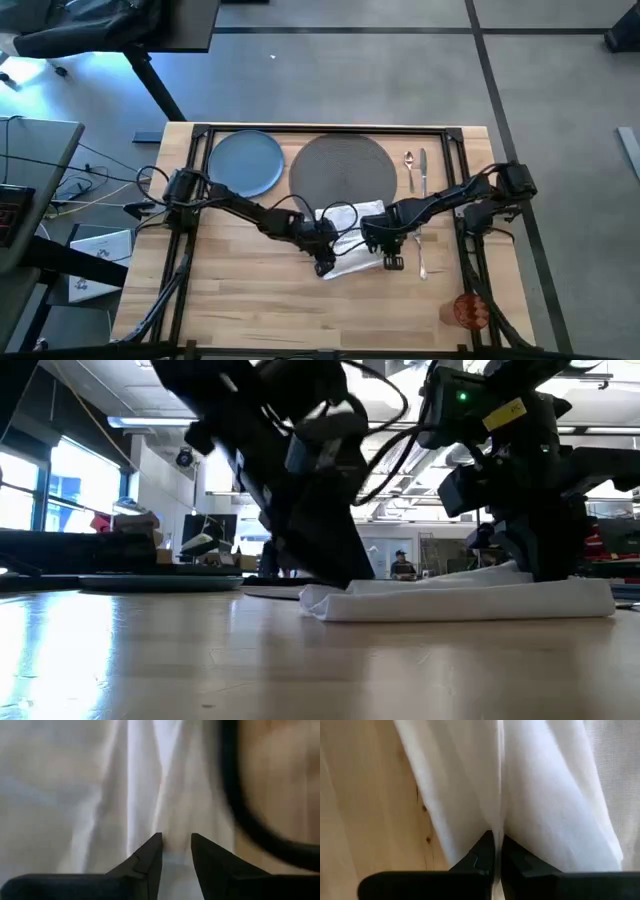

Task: Set table place
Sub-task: Fold the white table napkin

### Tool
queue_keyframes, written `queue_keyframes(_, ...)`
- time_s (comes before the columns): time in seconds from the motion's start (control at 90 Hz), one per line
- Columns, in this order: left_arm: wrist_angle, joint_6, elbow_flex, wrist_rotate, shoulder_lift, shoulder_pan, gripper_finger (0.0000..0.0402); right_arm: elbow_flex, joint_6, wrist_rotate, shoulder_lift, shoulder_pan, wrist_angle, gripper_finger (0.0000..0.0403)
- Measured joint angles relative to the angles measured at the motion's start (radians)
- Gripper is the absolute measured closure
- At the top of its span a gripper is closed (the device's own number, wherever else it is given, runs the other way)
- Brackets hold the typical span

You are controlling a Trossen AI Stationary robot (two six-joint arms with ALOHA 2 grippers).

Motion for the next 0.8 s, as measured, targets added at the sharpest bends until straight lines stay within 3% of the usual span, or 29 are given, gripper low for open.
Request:
queue_keyframes(0.144, -0.048, 0.052, 0.029, -0.016, -0.002, -0.017, 0.0387, 0.0, -0.001, 0.0, 0.0, 0.0, 0.017, 0.0403)
queue_keyframes(0.222, -0.064, 0.037, 0.044, -0.035, -0.002, -0.021, 0.0394, 0.0, -0.001, 0.0, 0.0, 0.0, 0.023, 0.0403)
queue_keyframes(0.356, -0.156, -0.15, 0.059, -0.078, -0.002, -0.009, 0.037, 0.0, 0.001, 0.0, 0.0, 0.0, 0.024, 0.0403)
queue_keyframes(0.511, -0.131, -0.2, 0.059, -0.083, -0.001, 0.014, 0.0321, 0.0, 0.001, 0.0, 0.0, 0.0, 0.039, 0.0403)
queue_keyframes(0.667, -0.129, -0.233, 0.059, -0.013, 0.01, 0.034, 0.0269, 0.0, -0.001, 0.0, 0.0, 0.0, 0.046, 0.0403)
queue_keyframes(0.8, -0.103, -0.233, 0.059, 0.048, 0.046, 0.027, 0.0254, 0.0, -0.002, 0.0, 0.0, 0.0, 0.049, 0.0403)
